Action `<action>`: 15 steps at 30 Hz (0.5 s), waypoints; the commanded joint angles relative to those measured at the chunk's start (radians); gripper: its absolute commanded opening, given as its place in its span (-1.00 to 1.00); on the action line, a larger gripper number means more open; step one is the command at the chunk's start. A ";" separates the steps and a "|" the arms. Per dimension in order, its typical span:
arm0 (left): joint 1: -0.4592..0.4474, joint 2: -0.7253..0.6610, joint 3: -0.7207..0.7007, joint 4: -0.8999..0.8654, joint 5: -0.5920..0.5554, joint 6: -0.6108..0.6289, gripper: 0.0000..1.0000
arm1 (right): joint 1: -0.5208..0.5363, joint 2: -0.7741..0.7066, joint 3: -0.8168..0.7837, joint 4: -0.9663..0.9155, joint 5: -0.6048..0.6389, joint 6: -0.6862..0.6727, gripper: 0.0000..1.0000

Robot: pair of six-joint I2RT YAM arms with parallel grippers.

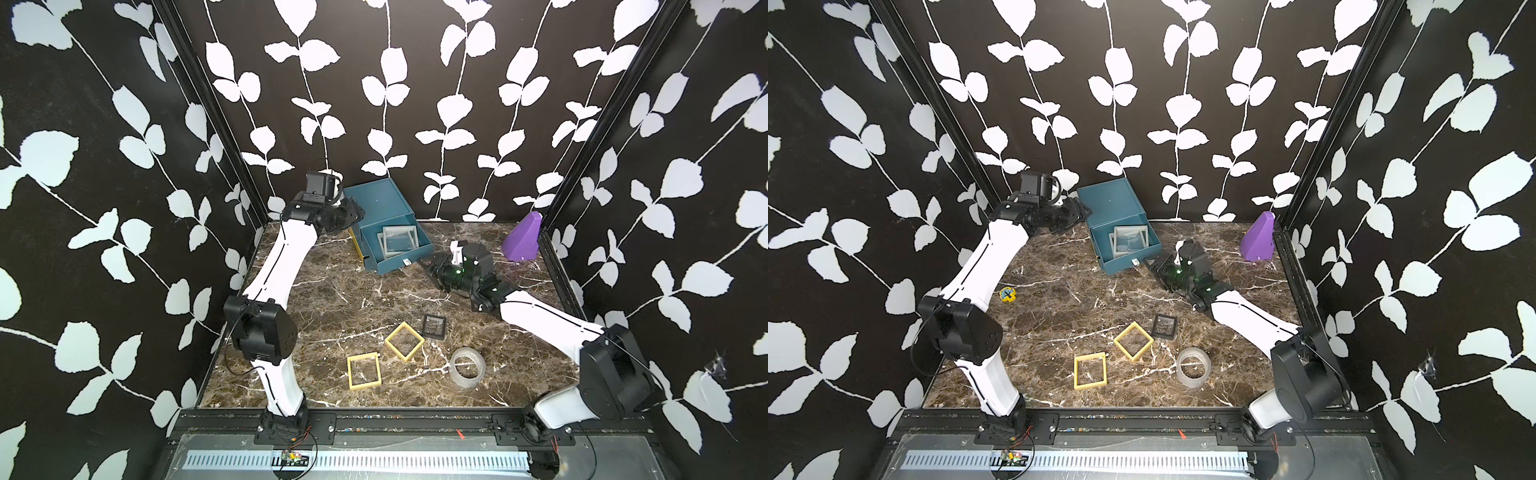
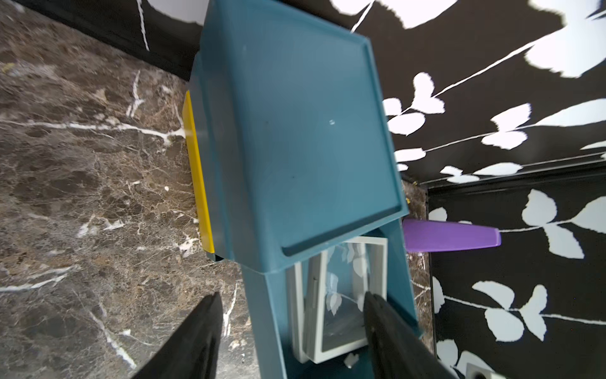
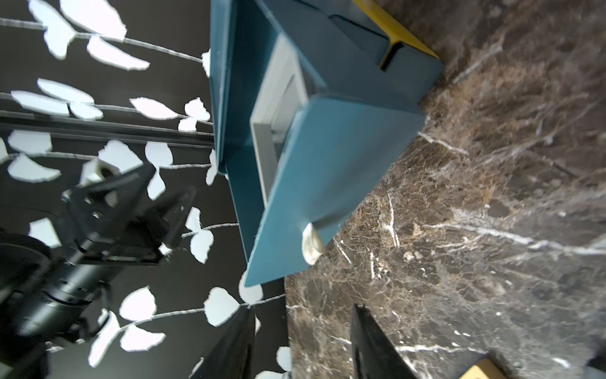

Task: Place the brooch boxes into the drawer by color
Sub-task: Close the drawer in the storage box.

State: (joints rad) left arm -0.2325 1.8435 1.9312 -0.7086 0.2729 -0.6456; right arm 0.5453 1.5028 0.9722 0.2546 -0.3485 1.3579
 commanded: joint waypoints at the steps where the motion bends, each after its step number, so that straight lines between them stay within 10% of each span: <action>1: 0.019 0.006 0.000 0.087 0.111 0.040 0.35 | 0.001 0.020 -0.013 0.129 0.022 0.113 0.03; 15: 0.042 0.137 0.043 0.049 0.157 0.078 -0.02 | 0.024 0.154 0.009 0.254 0.044 0.229 -0.05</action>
State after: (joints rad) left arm -0.1944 1.9862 1.9537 -0.6518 0.4084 -0.5945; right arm 0.5575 1.6398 0.9657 0.4412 -0.3107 1.5372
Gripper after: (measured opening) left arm 0.495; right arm 0.477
